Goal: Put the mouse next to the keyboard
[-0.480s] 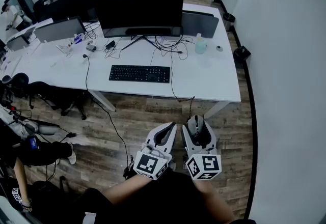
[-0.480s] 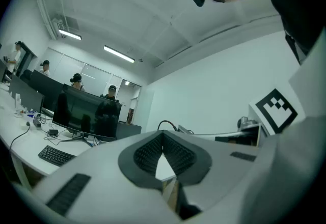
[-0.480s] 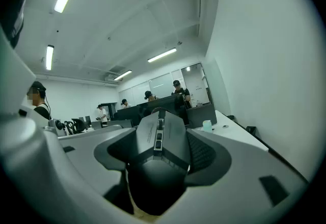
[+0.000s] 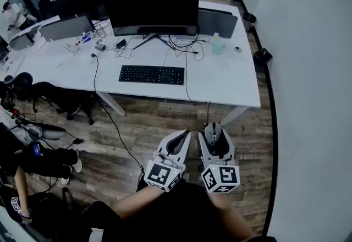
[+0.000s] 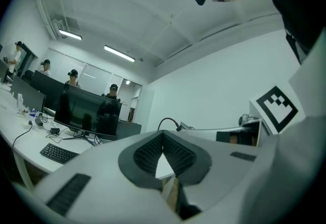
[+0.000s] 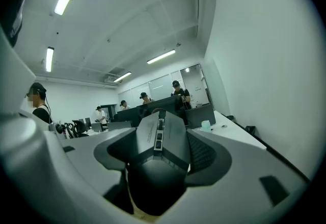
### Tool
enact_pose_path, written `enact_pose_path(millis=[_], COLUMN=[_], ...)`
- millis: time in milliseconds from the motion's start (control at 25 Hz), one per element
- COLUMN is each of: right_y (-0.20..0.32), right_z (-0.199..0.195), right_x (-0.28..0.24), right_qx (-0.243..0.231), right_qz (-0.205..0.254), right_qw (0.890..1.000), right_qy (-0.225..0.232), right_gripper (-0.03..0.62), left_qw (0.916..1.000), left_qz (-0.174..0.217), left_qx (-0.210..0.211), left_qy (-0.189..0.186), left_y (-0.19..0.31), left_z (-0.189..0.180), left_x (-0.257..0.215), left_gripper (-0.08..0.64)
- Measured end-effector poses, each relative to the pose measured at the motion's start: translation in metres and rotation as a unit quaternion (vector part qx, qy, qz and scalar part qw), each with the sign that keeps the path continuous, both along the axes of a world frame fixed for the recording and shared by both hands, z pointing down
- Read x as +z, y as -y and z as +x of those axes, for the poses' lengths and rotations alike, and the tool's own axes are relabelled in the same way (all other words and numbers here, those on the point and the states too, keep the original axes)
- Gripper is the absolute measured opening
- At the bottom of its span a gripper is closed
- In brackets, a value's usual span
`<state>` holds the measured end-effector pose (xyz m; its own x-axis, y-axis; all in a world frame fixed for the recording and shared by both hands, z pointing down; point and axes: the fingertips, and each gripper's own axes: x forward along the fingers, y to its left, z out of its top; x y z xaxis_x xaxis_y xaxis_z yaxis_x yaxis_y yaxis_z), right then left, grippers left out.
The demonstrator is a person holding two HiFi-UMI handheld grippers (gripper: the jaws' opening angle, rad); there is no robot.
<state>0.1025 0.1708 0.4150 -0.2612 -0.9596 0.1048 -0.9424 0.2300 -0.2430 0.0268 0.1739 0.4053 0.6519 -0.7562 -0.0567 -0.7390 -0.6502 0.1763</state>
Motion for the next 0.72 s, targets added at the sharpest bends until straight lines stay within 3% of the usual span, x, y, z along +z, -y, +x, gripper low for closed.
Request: enact_pose_path(millis=[720], right_y=[0.0], right_z=[0.025], right_x=[0.019], right_qx=[0.006], right_qz=[-0.011], right_qw=[1.0], right_qy=[0.013], right_gripper=[0.319], left_qw=[0.9988], left_qz=[-0.014], left_qx=[-0.043], left_qy=[0.019], left_y=[-0.007], left_z=[-0.007], left_x=[0.019], left_gripper=[0.008])
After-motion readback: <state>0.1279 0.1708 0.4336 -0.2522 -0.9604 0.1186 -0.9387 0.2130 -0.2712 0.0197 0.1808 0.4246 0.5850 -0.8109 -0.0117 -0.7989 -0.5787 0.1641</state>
